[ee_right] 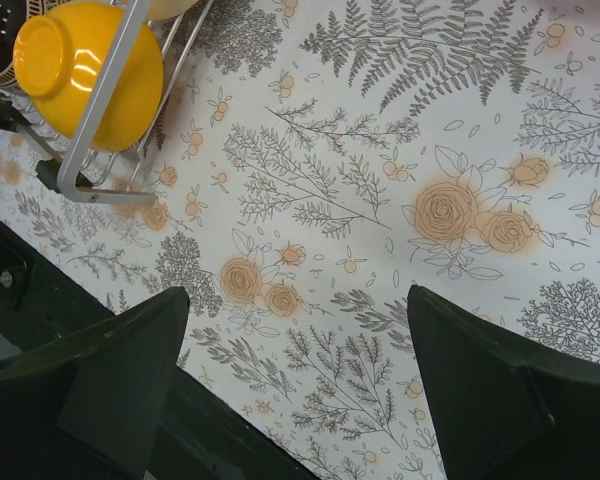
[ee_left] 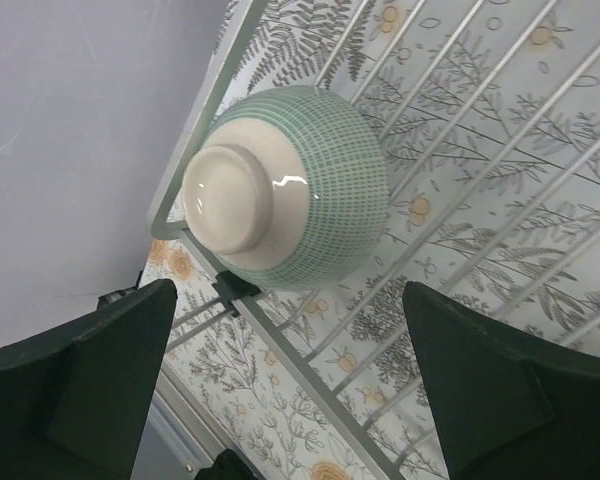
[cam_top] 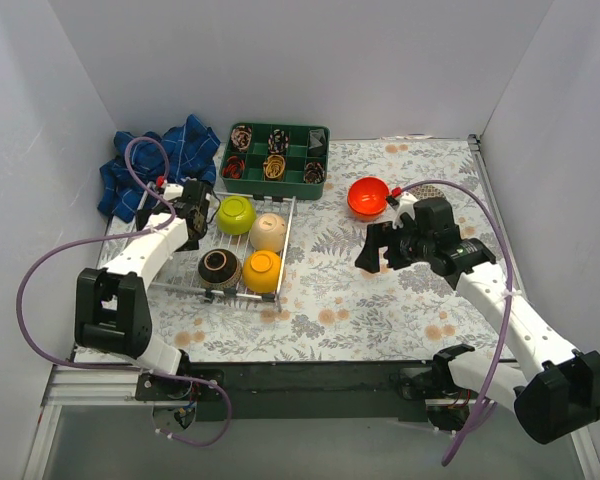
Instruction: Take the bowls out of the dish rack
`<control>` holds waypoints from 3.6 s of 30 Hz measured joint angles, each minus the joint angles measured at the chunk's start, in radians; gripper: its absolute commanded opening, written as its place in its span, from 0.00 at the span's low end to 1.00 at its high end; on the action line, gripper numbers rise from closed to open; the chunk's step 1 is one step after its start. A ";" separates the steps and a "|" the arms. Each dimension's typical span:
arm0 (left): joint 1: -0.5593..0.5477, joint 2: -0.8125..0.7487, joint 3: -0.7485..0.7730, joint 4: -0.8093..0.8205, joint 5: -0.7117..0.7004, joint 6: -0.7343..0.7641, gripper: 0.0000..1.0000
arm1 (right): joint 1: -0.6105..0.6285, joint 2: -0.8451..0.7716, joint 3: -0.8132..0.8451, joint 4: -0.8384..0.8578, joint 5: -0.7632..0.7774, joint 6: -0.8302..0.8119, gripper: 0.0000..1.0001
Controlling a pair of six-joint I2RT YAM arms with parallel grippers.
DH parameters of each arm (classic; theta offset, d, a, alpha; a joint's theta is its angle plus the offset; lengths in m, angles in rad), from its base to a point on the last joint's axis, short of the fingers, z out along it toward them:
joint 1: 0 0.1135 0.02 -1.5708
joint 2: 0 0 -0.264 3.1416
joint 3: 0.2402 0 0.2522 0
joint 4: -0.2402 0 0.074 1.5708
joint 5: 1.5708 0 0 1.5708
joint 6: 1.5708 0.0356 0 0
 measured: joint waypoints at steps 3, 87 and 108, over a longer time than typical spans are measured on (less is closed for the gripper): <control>0.026 0.012 -0.003 0.014 -0.023 0.019 0.98 | 0.032 -0.006 -0.001 0.004 -0.001 -0.009 0.99; 0.034 0.233 0.108 0.042 -0.085 0.051 0.83 | 0.151 -0.074 -0.053 0.003 0.087 -0.122 0.99; 0.040 0.325 0.105 -0.007 -0.135 -0.026 0.67 | 0.151 -0.064 -0.065 0.005 0.066 -0.122 0.99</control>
